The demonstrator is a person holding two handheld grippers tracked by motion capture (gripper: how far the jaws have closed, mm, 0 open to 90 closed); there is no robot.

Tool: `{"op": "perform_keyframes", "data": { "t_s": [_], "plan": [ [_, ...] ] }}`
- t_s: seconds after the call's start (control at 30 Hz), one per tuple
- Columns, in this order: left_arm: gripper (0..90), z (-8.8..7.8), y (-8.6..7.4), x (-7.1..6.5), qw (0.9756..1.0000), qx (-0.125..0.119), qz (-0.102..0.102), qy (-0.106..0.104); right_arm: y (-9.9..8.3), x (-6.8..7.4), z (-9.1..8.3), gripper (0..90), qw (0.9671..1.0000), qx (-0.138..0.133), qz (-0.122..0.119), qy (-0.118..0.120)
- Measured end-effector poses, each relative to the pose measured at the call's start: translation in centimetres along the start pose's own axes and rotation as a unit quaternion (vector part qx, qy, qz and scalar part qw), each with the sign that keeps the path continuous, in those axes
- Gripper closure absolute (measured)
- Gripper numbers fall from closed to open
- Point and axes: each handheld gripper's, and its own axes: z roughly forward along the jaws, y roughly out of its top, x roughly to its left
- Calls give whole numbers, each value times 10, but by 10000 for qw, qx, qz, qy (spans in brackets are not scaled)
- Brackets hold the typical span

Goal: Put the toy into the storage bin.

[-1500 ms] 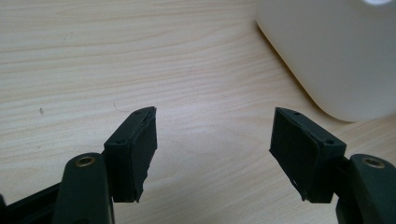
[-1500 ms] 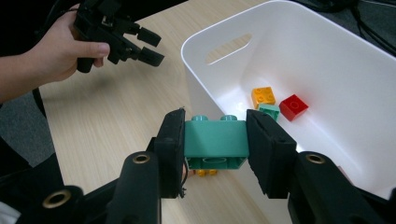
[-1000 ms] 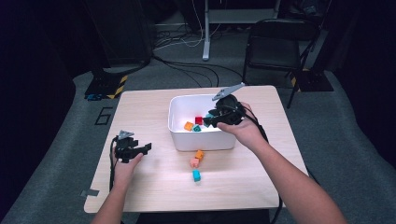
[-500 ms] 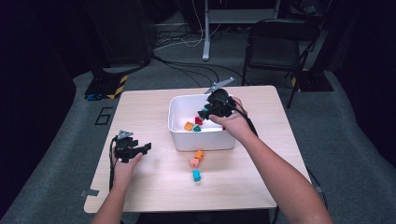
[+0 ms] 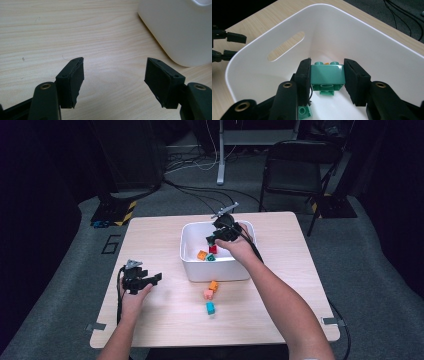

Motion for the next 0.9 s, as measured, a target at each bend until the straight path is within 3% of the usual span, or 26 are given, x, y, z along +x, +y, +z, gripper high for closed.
{"op": "perform_keyframes", "data": {
  "t_s": [0.27,0.5,0.7,0.83,0.9],
  "plan": [
    [313,-1,0,1,10000,-6,10,1,-3,-7,4,569,9999,53,132,-86],
    [314,0,0,0,10000,15,9,-3,-4,2,-12,554,9999,-30,-107,-56],
    [314,0,0,0,10000,21,9,1,-11,25,-39,552,9989,-309,-336,144],
    [314,0,0,-1,10000,32,21,2,-22,42,-53,562,9971,-388,-608,229],
    [313,0,0,-1,10000,32,25,2,-29,49,-59,565,9966,-421,-622,325]
  ]
}}
